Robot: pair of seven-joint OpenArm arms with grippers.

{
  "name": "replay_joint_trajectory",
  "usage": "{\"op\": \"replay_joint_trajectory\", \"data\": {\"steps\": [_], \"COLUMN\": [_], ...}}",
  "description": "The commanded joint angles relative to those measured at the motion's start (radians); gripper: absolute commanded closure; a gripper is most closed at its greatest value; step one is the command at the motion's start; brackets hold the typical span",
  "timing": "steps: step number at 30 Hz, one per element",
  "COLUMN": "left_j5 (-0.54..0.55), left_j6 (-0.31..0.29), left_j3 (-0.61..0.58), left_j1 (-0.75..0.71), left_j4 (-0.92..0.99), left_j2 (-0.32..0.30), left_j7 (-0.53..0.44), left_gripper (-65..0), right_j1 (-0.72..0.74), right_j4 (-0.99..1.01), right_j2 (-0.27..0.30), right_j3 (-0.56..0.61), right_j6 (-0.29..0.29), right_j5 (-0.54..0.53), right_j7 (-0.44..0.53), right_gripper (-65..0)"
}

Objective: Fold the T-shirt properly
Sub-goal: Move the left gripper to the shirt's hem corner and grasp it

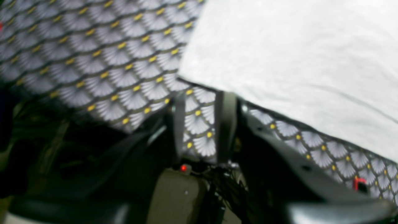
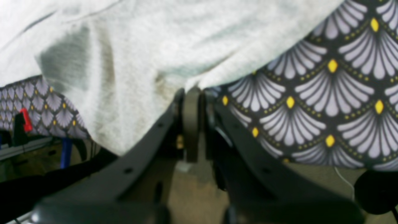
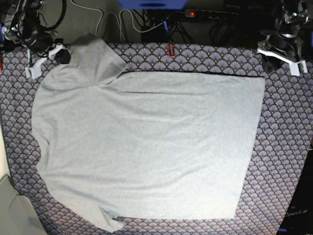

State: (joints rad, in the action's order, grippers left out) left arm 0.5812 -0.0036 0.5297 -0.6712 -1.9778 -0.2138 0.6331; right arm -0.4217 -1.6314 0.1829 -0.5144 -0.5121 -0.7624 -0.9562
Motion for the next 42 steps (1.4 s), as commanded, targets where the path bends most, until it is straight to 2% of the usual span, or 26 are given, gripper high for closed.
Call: {"op": "replay_joint_trajectory", "data": {"steps": [1, 15, 24, 30, 35, 42], "left_j5": [-0.003, -0.005, -0.007, -0.005, 0.0, -0.007], "left_j6": [-0.002, -0.002, -0.002, -0.002, -0.002, -0.002], "left_j3": [0.011, 0.037, 0.031, 0.03, 0.023, -0.024], "left_j1": [0.001, 0.179, 0.239, 0.253, 0.272, 0.321], "left_j4": [-0.01, 0.245, 0.277, 0.283, 0.301, 0.424], "left_j2": [-0.009, -0.009, -0.002, -0.002, -0.002, -0.003], "left_j7": [-0.026, -0.026, -0.026, -0.028, -0.028, -0.031], "left_gripper": [-16.7, -16.8, -16.9, -31.7, -32.5, -32.5], "right_j1": [-0.003, -0.009, -0.01, -0.01, -0.01, -0.01], "right_j4": [-0.017, -0.017, -0.014, -0.014, -0.014, -0.013], "right_j2": [0.014, 0.014, 0.017, 0.02, 0.02, 0.02], "right_j3": [-0.008, -0.005, 0.001, 0.001, 0.003, 0.003], "right_j6": [-0.016, -0.018, -0.018, -0.018, -0.018, -0.018], "right_j5": [-0.013, -0.01, -0.009, -0.009, -0.007, -0.007], "right_j7": [0.018, 0.016, 0.015, 0.013, 0.013, 0.013], "right_gripper": [0.0, 0.0, 0.0, 0.0, 0.0, 0.0]}}
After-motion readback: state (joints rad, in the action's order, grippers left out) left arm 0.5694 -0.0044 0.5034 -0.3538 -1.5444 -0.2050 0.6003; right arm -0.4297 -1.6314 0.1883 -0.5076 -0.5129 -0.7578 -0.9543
